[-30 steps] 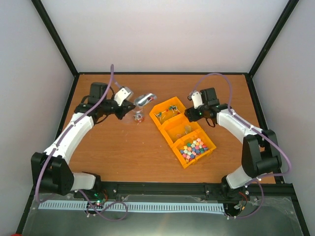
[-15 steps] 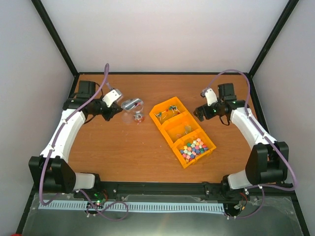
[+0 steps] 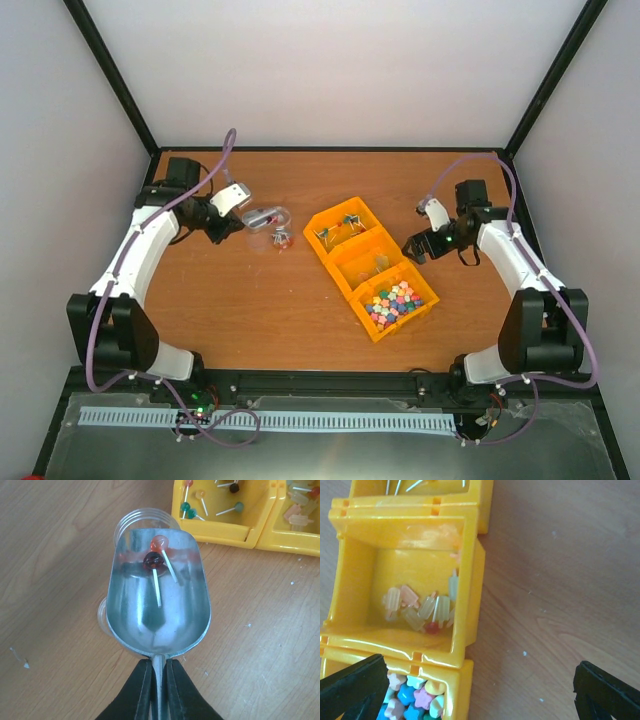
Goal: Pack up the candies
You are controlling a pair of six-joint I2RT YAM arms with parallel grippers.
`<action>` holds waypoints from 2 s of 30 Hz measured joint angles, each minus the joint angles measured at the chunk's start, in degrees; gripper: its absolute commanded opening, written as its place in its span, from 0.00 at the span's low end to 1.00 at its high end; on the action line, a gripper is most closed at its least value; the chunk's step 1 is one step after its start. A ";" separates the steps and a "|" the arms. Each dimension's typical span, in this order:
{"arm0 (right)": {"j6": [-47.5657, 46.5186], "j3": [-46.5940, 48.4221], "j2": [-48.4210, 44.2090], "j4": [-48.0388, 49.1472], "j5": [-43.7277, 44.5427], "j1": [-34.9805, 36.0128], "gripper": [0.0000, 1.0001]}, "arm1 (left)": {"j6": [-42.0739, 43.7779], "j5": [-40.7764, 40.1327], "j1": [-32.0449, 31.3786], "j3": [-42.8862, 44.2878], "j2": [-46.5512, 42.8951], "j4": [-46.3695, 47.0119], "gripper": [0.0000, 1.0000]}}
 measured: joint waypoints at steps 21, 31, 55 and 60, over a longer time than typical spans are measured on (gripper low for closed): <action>-2.84 -1.97 3.54 -4.63 -4.31 0.00 0.93 | 2.91 -4.17 -0.24 6.88 4.59 -6.01 0.01; -3.43 -1.97 4.83 -6.49 -6.25 0.00 0.89 | 4.37 -7.17 -2.23 9.49 4.79 -8.04 0.01; -0.48 -1.92 7.37 -5.60 -7.21 4.00 0.85 | 4.20 -6.86 -3.91 15.96 6.58 -11.72 0.01; -4.11 -1.20 4.79 -4.94 -4.61 4.26 0.94 | 3.69 -5.64 -3.93 15.96 6.21 -12.22 0.01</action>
